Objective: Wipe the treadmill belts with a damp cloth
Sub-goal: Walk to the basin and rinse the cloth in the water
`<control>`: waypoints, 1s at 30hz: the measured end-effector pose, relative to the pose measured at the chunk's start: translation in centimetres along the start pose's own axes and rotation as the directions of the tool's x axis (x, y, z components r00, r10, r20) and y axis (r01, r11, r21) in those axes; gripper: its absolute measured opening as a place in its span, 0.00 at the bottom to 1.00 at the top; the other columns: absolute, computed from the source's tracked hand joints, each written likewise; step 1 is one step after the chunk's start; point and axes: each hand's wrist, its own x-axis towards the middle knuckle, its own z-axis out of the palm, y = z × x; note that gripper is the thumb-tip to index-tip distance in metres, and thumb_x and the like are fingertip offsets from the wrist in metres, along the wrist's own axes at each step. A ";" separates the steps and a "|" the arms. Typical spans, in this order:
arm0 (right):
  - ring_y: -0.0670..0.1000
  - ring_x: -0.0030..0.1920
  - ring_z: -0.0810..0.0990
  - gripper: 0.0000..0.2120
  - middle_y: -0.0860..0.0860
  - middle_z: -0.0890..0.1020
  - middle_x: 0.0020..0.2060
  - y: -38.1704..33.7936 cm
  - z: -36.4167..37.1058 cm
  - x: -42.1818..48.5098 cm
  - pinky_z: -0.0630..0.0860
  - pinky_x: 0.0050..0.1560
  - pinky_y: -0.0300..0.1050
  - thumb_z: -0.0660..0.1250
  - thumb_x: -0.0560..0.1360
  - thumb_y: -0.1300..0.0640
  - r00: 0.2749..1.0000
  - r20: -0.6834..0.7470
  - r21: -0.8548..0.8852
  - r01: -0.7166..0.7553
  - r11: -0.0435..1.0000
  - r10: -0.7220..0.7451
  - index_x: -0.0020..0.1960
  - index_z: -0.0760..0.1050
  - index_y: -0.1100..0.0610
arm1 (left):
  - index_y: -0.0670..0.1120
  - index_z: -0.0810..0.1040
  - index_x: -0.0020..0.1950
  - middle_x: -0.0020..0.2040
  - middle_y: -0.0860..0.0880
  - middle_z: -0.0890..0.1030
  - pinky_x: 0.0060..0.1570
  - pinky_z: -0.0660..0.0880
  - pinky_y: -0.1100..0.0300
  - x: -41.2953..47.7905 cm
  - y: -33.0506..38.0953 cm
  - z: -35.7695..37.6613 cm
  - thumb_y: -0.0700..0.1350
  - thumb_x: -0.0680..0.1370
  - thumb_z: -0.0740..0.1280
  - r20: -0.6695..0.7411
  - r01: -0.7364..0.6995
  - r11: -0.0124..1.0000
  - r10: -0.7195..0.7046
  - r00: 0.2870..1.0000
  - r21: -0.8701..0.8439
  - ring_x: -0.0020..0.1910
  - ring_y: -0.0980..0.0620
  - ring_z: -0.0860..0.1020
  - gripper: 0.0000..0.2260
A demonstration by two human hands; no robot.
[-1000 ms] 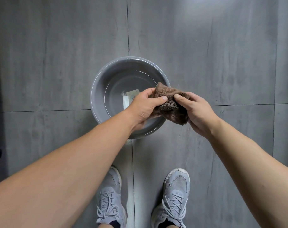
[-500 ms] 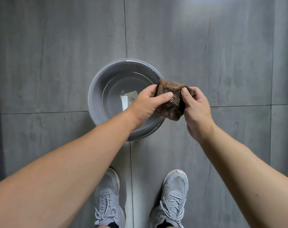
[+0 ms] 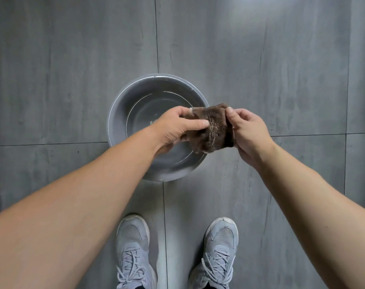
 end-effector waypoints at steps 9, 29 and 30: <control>0.59 0.49 0.85 0.14 0.58 0.85 0.50 2.4 0.6 0.8 0.83 0.45 0.63 0.69 0.79 0.45 0.995 -0.095 0.011 -0.023 1.000 0.024 0.52 0.79 0.56 | 0.43 0.76 0.63 0.52 0.43 0.85 0.43 0.84 0.48 1.2 -2.6 1.1 0.37 0.80 0.71 -0.177 0.022 0.995 -0.038 0.984 -0.093 0.47 0.46 0.85 0.13; 0.48 0.42 0.83 0.09 0.44 0.82 0.44 3.1 1.1 0.3 0.83 0.45 0.58 0.70 0.72 0.43 0.965 -0.142 -0.458 0.134 0.879 -0.221 0.50 0.76 0.42 | 0.52 0.76 0.57 0.53 0.48 0.82 0.56 0.78 0.56 0.7 -3.5 3.1 0.47 0.78 0.73 -0.376 -0.039 0.912 0.207 0.903 0.409 0.50 0.53 0.81 0.10; 0.48 0.43 0.83 0.08 0.44 0.82 0.44 3.0 1.3 0.3 0.83 0.45 0.58 0.70 0.73 0.44 0.967 -0.132 -0.451 0.139 0.882 -0.220 0.50 0.76 0.42 | 0.51 0.76 0.58 0.53 0.47 0.82 0.56 0.78 0.58 0.7 -3.4 3.2 0.45 0.79 0.73 -0.369 -0.065 0.913 0.227 0.901 0.403 0.49 0.54 0.81 0.10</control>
